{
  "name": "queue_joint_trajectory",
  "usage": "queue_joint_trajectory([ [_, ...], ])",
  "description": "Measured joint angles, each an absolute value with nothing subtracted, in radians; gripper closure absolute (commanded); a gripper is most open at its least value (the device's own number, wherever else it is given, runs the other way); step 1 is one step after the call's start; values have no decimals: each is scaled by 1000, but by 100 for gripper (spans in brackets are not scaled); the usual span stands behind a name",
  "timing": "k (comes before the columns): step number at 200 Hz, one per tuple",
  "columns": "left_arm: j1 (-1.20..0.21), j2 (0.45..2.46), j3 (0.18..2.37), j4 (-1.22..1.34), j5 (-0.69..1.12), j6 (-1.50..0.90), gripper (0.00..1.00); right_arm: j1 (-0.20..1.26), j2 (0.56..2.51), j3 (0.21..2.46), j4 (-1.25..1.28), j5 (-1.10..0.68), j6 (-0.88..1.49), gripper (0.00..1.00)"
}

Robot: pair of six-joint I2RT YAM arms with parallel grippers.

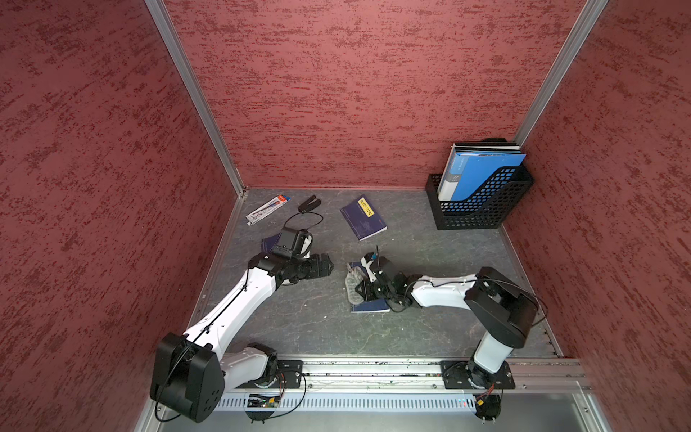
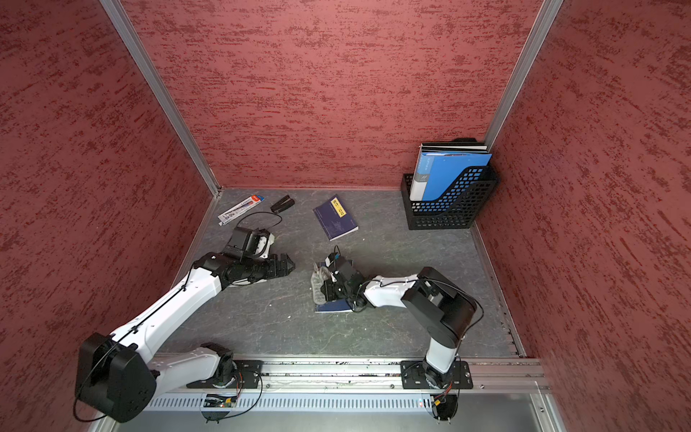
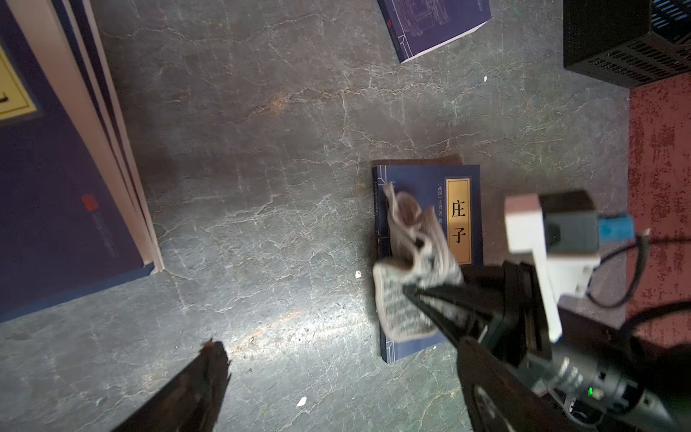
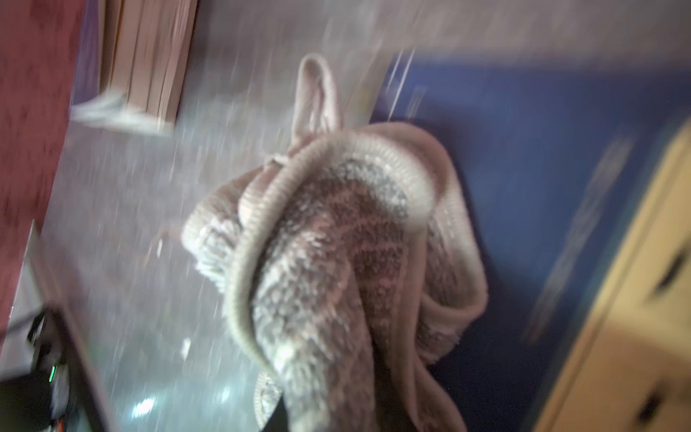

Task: Wipe the cover of the book
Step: Wipe the dirt from the cover of the book.

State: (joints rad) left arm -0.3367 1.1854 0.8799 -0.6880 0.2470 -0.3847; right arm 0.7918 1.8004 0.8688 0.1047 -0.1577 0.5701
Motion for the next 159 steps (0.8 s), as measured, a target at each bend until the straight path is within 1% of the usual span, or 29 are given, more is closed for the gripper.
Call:
queue_joint_trajectory([
  [21, -336, 1184, 880, -689, 250, -385, 3, 710, 1872, 966, 88, -153, 526, 81],
  [47, -336, 1178, 880, -688, 253, -385, 3, 686, 1890, 1007, 57, -157, 476, 81],
  [81, -336, 1177, 881, -688, 254, -385, 3, 736, 1827, 918, 69, -163, 456, 81],
  [125, -336, 1194, 883, -687, 256, -380, 3, 896, 1680, 728, 107, -198, 519, 80],
  [142, -334, 1204, 883, -687, 257, -376, 3, 909, 1668, 712, 116, -200, 532, 80],
  [159, -333, 1211, 883, -687, 258, -373, 4, 896, 1693, 746, 107, -205, 533, 80],
])
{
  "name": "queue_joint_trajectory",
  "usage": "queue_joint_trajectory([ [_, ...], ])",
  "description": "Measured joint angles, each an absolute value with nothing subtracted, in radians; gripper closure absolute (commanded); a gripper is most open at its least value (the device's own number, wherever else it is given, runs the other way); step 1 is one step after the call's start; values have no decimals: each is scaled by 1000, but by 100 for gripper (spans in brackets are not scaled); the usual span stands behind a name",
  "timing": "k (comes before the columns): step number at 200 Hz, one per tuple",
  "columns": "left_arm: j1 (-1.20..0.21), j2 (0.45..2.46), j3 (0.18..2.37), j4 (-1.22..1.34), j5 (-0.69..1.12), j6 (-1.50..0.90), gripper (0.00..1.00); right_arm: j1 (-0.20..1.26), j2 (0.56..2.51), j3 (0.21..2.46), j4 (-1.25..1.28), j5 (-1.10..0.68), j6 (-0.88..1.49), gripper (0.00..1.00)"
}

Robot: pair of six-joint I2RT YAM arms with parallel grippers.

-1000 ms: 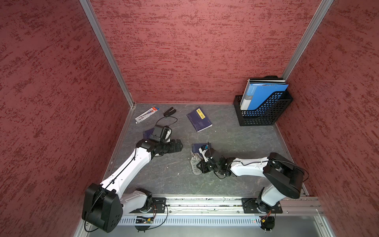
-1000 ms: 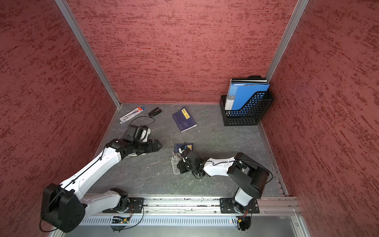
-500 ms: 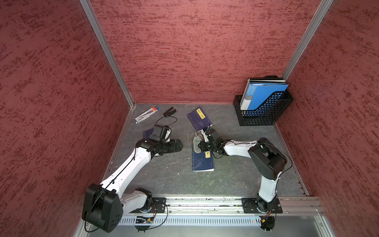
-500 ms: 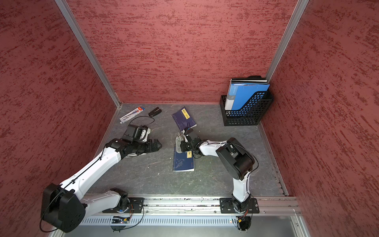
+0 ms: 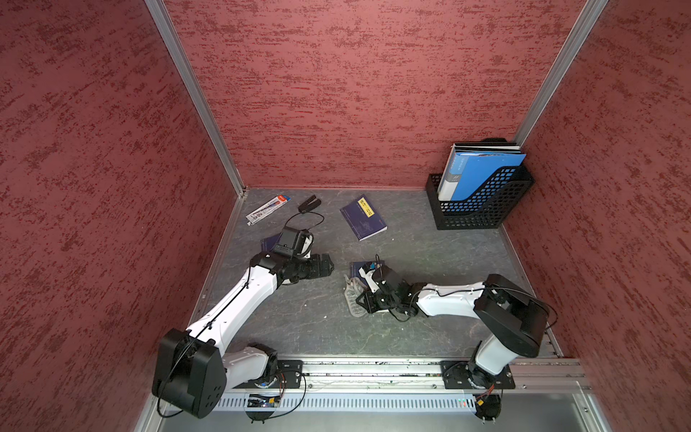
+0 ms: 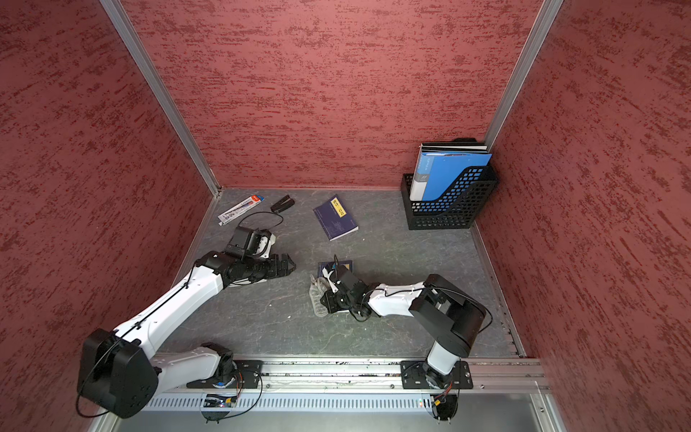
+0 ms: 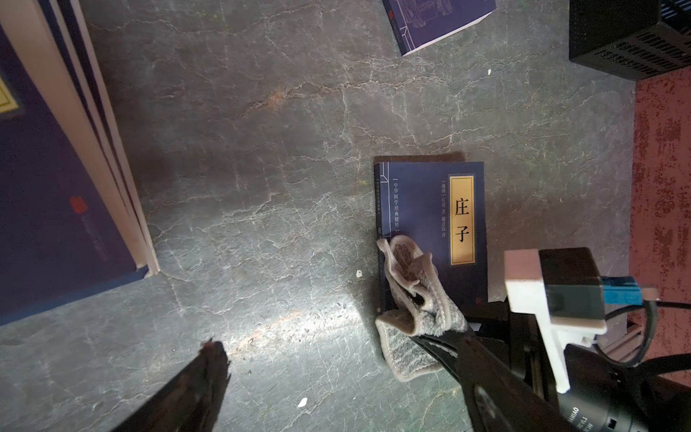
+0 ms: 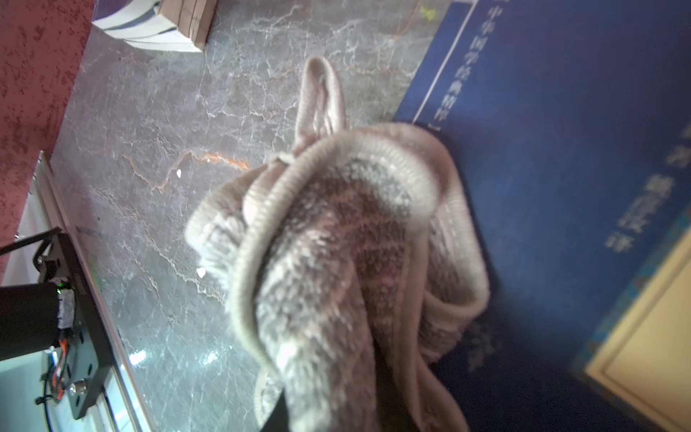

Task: Wipe the cover of the book
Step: Wipe the dirt from the cover of the book.

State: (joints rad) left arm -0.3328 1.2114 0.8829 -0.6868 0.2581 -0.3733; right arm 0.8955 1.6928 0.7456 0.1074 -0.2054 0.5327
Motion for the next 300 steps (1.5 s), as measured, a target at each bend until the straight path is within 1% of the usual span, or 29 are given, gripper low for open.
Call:
queue_joint_trajectory([
  [57, -330, 1176, 883, -688, 259, -373, 3, 735, 1900, 1005, 80, -215, 450, 81],
  [103, -324, 1142, 883, -688, 258, -373, 3, 710, 1966, 1120, 11, -215, 378, 80],
  [157, -322, 1143, 883, -687, 260, -373, 3, 738, 1921, 1057, 25, -224, 373, 80],
  [241, -318, 1172, 883, -672, 271, -372, 3, 913, 1705, 797, 24, -262, 422, 79],
  [300, -313, 1188, 883, -664, 280, -372, 3, 930, 1691, 781, 23, -258, 444, 79],
])
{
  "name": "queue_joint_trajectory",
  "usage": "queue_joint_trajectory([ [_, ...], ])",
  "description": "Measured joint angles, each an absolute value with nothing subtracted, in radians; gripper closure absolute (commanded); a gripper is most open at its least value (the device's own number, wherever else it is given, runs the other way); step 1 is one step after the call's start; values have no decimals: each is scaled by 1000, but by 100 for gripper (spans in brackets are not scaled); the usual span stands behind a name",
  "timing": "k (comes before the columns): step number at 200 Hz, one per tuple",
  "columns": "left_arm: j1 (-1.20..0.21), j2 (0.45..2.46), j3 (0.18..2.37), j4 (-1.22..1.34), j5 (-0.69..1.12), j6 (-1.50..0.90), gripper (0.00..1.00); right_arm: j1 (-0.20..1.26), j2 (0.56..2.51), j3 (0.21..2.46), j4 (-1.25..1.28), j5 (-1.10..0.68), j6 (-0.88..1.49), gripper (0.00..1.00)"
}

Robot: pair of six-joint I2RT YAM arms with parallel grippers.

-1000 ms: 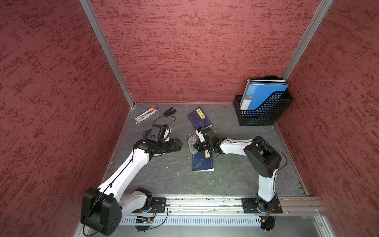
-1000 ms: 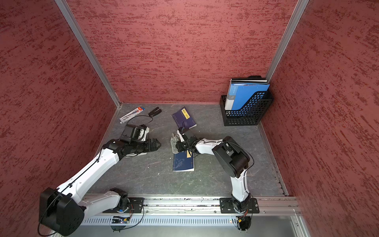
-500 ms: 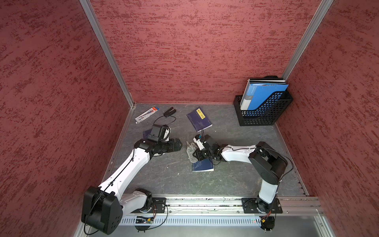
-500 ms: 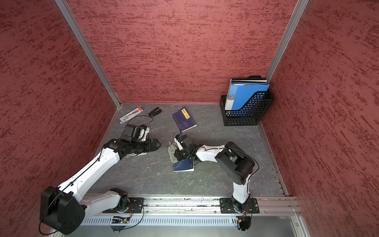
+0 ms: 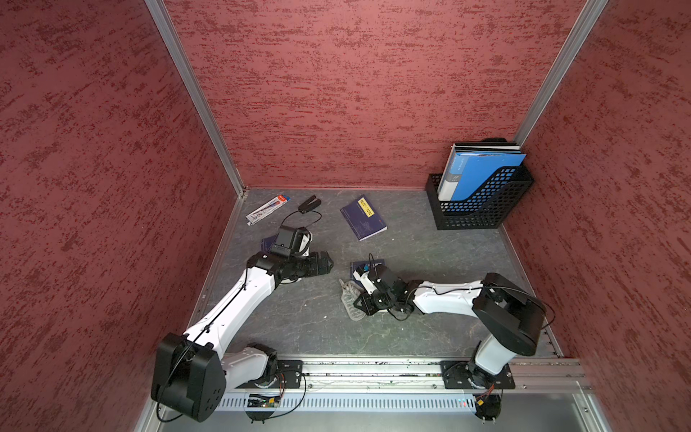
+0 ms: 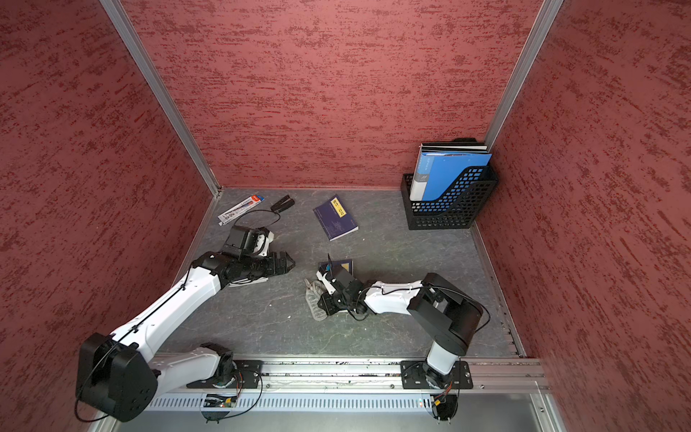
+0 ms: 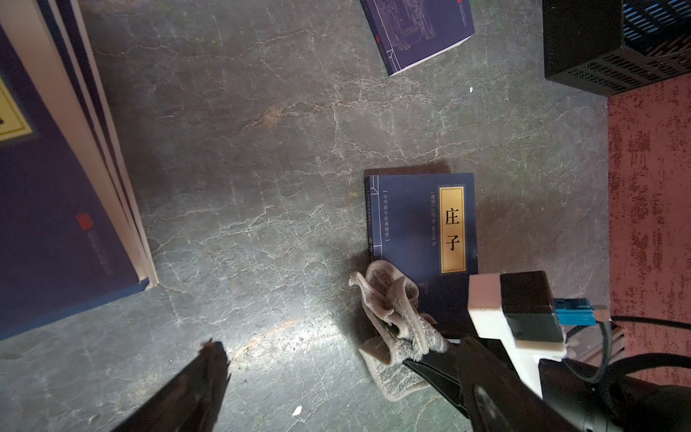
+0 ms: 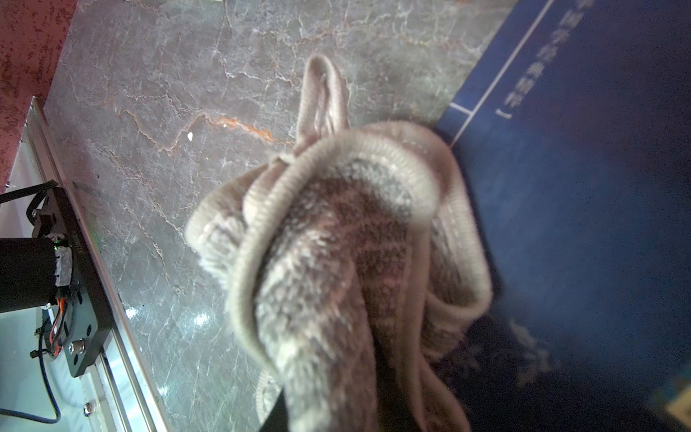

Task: Wipe the cover of the book
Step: Wipe the dirt from the cover of the book.

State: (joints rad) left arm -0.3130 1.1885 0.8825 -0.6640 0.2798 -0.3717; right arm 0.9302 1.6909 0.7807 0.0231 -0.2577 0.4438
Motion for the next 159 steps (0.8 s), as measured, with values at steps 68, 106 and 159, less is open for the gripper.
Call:
queue_joint_trajectory([
  [68, -312, 1171, 883, -665, 279, -372, 3, 793, 1848, 962, 27, -255, 418, 79],
  [106, -312, 1140, 868, -665, 279, -373, 3, 717, 1972, 1140, -15, -235, 357, 79],
  [159, -309, 1121, 852, -673, 279, -373, 3, 715, 1953, 1110, -18, -231, 331, 79],
])
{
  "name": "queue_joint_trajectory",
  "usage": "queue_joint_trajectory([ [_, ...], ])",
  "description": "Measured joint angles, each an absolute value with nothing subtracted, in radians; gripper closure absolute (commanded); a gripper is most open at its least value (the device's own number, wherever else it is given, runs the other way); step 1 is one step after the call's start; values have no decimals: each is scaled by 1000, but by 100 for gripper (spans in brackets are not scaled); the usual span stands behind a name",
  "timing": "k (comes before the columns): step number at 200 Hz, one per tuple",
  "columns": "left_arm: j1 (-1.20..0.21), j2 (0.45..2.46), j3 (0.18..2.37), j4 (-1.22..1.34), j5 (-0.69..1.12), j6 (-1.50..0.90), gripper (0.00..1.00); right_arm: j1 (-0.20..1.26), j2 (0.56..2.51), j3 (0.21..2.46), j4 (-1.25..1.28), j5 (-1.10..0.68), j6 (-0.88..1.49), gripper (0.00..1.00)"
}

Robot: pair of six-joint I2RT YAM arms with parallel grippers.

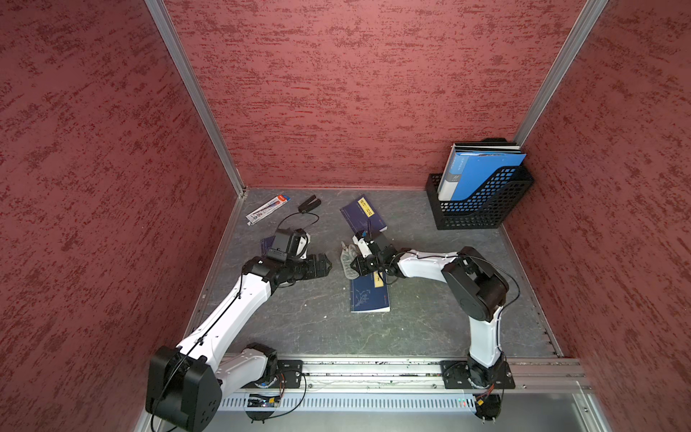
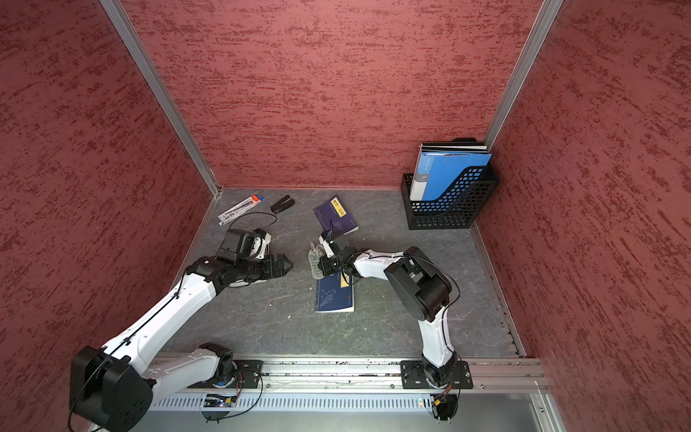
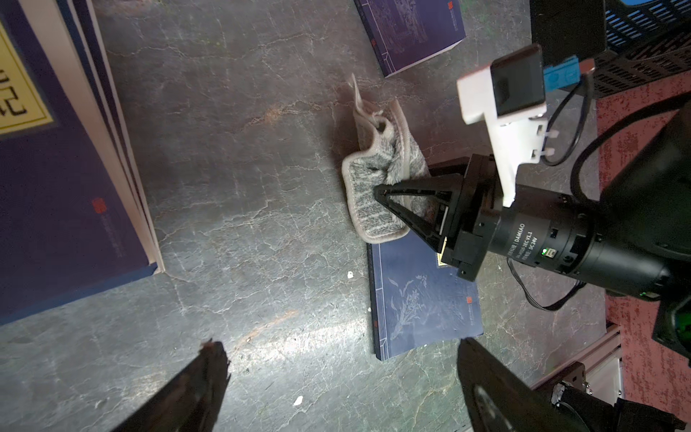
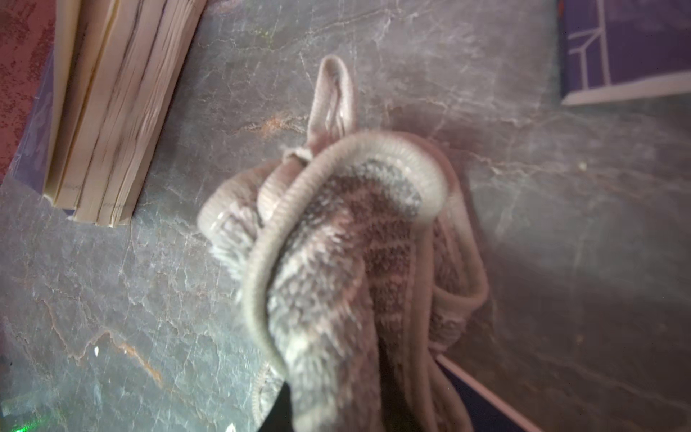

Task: Wipe the cover of the book
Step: Wipe the dirt from the cover of the book.

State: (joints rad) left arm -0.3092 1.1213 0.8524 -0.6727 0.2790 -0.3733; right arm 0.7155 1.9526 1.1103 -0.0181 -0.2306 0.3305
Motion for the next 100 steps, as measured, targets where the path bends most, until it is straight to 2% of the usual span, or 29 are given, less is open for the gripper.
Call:
queue_joint_trajectory([
  [59, -303, 1172, 856, -670, 281, -373, 3, 849, 1689, 769, 33, -223, 447, 80],
  [100, -303, 1192, 867, -659, 284, -373, 3, 860, 1596, 646, 86, -230, 519, 79],
])
